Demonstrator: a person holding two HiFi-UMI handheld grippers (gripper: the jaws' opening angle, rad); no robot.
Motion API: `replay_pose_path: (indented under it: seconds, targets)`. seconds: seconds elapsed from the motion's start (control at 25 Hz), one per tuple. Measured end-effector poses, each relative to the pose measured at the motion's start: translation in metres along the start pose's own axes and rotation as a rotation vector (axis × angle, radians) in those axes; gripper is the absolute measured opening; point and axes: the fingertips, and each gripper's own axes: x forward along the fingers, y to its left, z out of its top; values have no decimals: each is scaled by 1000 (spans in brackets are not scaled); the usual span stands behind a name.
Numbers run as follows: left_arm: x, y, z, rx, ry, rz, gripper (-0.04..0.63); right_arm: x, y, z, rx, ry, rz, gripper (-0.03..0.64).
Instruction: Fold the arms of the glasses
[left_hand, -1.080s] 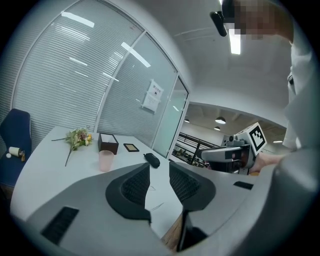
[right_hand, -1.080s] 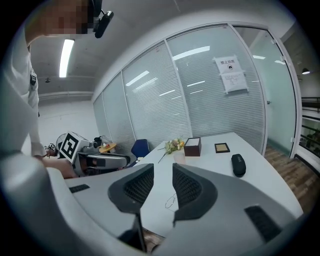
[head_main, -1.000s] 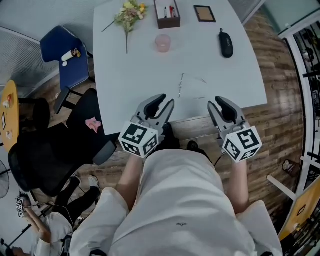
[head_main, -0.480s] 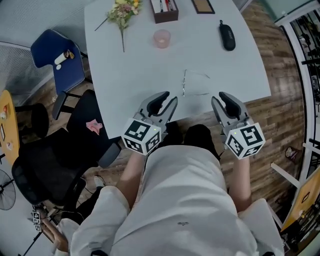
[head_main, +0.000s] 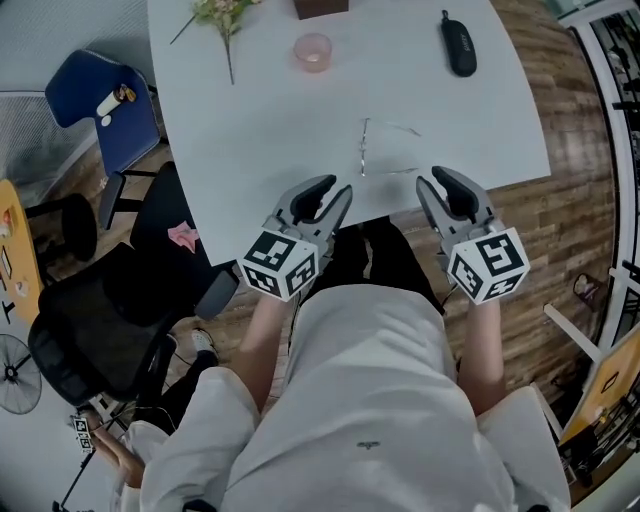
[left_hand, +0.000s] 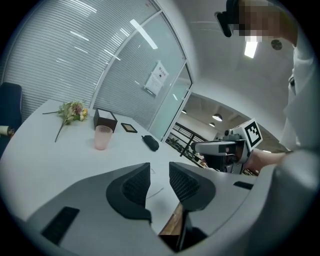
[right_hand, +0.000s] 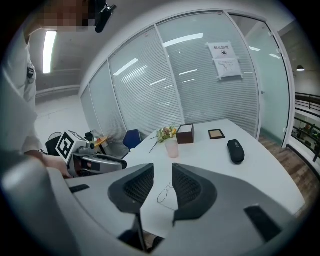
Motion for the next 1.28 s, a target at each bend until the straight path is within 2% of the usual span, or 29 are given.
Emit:
replay_pose_path:
  seconds: [0.36, 0.76, 1.08, 1.28]
  targets:
    - [25, 13, -2, -47, 19, 88, 127, 19, -34, -3, -39, 60, 72, 109]
    - [56, 24, -9, -92, 61, 187, 124, 49, -58, -12, -105, 126, 209, 109]
    - [72, 37, -22, -122, 77, 238, 117, 65, -73, -27, -141, 175, 258, 109]
    - [82, 47, -26, -141, 65, 238, 114, 71, -77, -37, -168, 207, 275, 109]
